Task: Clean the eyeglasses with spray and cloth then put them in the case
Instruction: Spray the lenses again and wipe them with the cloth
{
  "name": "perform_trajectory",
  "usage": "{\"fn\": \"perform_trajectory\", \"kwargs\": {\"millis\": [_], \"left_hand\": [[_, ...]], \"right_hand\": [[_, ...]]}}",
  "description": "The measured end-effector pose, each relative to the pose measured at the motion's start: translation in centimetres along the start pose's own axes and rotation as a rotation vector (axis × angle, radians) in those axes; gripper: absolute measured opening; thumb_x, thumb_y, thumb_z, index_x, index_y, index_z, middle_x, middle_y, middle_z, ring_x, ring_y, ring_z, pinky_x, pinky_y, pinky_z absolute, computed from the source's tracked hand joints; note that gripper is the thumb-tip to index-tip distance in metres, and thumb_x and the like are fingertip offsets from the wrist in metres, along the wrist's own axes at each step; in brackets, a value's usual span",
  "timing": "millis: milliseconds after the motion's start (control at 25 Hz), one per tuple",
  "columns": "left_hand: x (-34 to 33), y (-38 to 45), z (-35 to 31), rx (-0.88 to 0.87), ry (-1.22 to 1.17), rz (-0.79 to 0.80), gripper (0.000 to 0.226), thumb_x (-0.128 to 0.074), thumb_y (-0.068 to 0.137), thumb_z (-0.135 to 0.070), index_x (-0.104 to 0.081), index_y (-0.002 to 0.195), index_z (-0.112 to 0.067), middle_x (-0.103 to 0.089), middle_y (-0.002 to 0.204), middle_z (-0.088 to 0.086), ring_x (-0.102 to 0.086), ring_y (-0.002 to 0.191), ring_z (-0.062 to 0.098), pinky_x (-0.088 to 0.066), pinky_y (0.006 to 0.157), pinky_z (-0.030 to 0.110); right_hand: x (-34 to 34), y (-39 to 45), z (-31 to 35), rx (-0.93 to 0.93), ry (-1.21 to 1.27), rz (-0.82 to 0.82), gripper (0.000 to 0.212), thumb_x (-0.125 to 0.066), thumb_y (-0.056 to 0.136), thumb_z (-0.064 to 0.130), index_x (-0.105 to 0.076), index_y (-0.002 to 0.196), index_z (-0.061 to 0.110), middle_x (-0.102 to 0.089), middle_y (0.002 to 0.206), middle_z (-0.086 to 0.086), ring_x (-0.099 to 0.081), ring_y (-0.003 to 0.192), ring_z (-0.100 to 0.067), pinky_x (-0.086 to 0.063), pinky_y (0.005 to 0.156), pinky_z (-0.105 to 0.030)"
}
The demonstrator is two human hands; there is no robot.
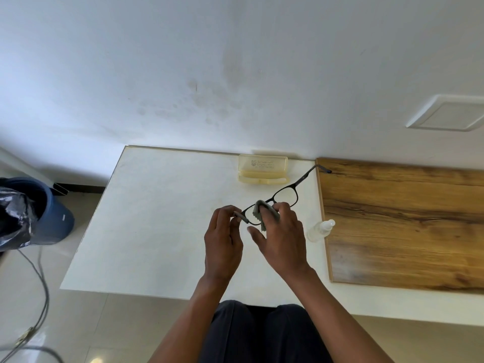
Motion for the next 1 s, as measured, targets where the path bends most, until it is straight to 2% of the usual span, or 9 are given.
{"fn": "perform_trajectory", "kwargs": {"millis": [200, 360, 480, 600, 760, 880, 1000], "left_hand": [[-0.4, 0.0, 0.1, 0.001, -0.008, 0.015, 0.024, -0.05, 0.083, 0.014, -0.056, 0.093, -0.007, -0.057, 0.092, -0.005, -0.05, 0.082, -0.008, -0.037, 0.068, 0.002], [-0.4, 0.1, -0.6, -0.026, -0.017, 0.012, 0.029, -0.047, 0.083, 0.011, -0.053, 0.095, -0.014, -0.056, 0.093, -0.005, -0.049, 0.08, -0.005, -0.037, 0.068, 0.002], [-0.2, 0.1, -0.6, -0.021, -0.021, 0.011, 0.03, -0.046, 0.082, 0.011, -0.052, 0.095, -0.016, -0.056, 0.091, -0.005, -0.049, 0.079, -0.004, -0.037, 0.068, 0.002], [-0.3, -0.1, -0.3, -0.002, -0.014, 0.02, 0.029, -0.047, 0.083, 0.014, -0.054, 0.095, -0.01, -0.057, 0.092, -0.003, -0.05, 0.077, 0.0, -0.037, 0.066, 0.003], [-0.4, -0.1, -0.4, 0.0, -0.033, 0.025, 0.027, -0.047, 0.085, 0.012, -0.053, 0.096, -0.012, -0.057, 0.093, -0.002, -0.052, 0.079, 0.002, -0.038, 0.068, 0.004], [-0.6, 0.0, -0.4, -0.012, -0.012, 0.036, 0.025, -0.047, 0.085, 0.011, -0.054, 0.096, -0.01, -0.056, 0.094, -0.005, -0.051, 0.081, -0.001, -0.038, 0.069, 0.004], [-0.7, 0.1, -0.9, -0.037, -0.006, 0.041, 0.027, -0.046, 0.086, 0.009, -0.051, 0.097, -0.015, -0.055, 0.094, -0.006, -0.049, 0.082, -0.003, -0.038, 0.07, 0.004]], "right_hand": [[0.9, -0.1, 0.6, 0.049, -0.117, -0.118, 0.044, -0.08, 0.068, 0.024, -0.066, 0.108, 0.011, -0.063, 0.095, -0.014, -0.063, 0.082, -0.028, -0.053, 0.06, -0.035], [1.1, -0.3, 1.2, 0.108, -0.051, -0.158, 0.032, -0.078, 0.072, 0.018, -0.069, 0.104, 0.018, -0.063, 0.089, -0.01, -0.063, 0.08, -0.026, -0.051, 0.057, -0.034], [1.2, -0.6, 1.3, 0.145, 0.008, -0.175, 0.022, -0.079, 0.07, 0.015, -0.071, 0.091, 0.016, -0.062, 0.082, -0.009, -0.062, 0.074, -0.026, -0.049, 0.055, -0.032], [1.5, -0.8, 1.2, 0.173, -0.007, -0.213, 0.016, -0.081, 0.068, 0.019, -0.07, 0.078, 0.013, -0.062, 0.077, -0.007, -0.059, 0.066, -0.024, -0.047, 0.053, -0.03], [1.9, -1.3, 0.9, 0.2, -0.113, -0.278, 0.022, -0.079, 0.069, 0.032, -0.068, 0.07, 0.013, -0.063, 0.074, -0.005, -0.057, 0.06, -0.022, -0.041, 0.051, -0.027], [2.3, -1.5, 0.6, 0.168, -0.234, -0.326, 0.029, -0.076, 0.07, 0.042, -0.067, 0.071, 0.014, -0.065, 0.076, -0.005, -0.057, 0.061, -0.022, -0.039, 0.052, -0.028], [2.4, -1.3, 0.2, 0.11, -0.278, -0.33, 0.032, -0.072, 0.072, 0.047, -0.069, 0.081, 0.016, -0.066, 0.081, -0.005, -0.058, 0.064, -0.023, -0.04, 0.053, -0.029]]}}
Point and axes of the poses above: each hand's wrist, its own y-axis towards the middle knuckle, its own x-axis out of the back of the hand, z = x × y, the point moved 10 cm from there along y, towards the middle knuckle
